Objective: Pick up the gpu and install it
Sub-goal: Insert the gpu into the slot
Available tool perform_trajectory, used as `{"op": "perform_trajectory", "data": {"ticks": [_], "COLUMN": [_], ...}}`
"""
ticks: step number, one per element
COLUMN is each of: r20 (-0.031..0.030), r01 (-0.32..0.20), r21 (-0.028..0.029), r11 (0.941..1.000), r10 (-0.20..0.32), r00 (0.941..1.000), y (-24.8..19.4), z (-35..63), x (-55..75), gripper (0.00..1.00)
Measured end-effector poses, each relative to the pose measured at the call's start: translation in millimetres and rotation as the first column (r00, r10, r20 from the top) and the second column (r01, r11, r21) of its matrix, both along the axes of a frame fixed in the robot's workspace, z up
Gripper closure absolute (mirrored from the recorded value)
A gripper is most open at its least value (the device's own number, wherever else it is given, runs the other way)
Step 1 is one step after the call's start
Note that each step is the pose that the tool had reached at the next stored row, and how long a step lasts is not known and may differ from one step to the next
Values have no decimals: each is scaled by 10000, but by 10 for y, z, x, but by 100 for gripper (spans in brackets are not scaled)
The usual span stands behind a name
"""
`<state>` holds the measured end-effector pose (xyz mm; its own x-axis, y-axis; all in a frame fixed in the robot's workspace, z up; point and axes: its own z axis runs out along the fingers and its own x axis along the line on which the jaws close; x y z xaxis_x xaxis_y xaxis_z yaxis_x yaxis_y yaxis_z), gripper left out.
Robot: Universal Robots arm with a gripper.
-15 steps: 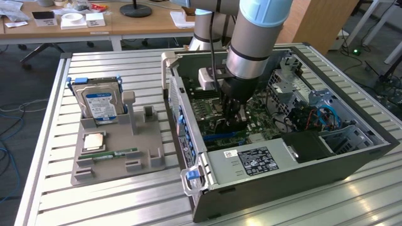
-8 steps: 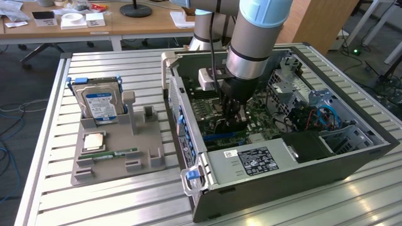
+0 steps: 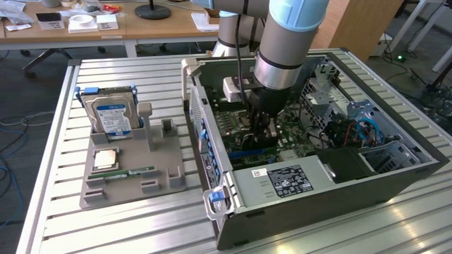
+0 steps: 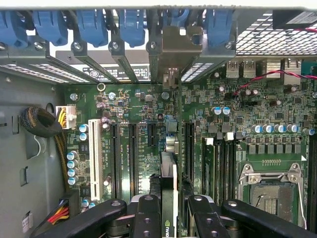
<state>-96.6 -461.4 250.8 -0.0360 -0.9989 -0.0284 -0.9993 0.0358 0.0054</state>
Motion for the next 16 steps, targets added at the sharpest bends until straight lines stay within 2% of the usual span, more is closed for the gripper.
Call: {"op": "perform_trajectory", "data": {"ticks": [5, 8, 16], "r20": [1, 1, 0], "r01": [1, 0, 0], "r21": [43, 101, 92], "r11": [10000, 9999, 10000], "r10": [-1, 0, 0], "r00": [10000, 10000, 10000], "y": [1, 0, 0], "z": [-1, -1, -17], "x": [-1, -1, 0], "gripper": [74, 74, 74]}}
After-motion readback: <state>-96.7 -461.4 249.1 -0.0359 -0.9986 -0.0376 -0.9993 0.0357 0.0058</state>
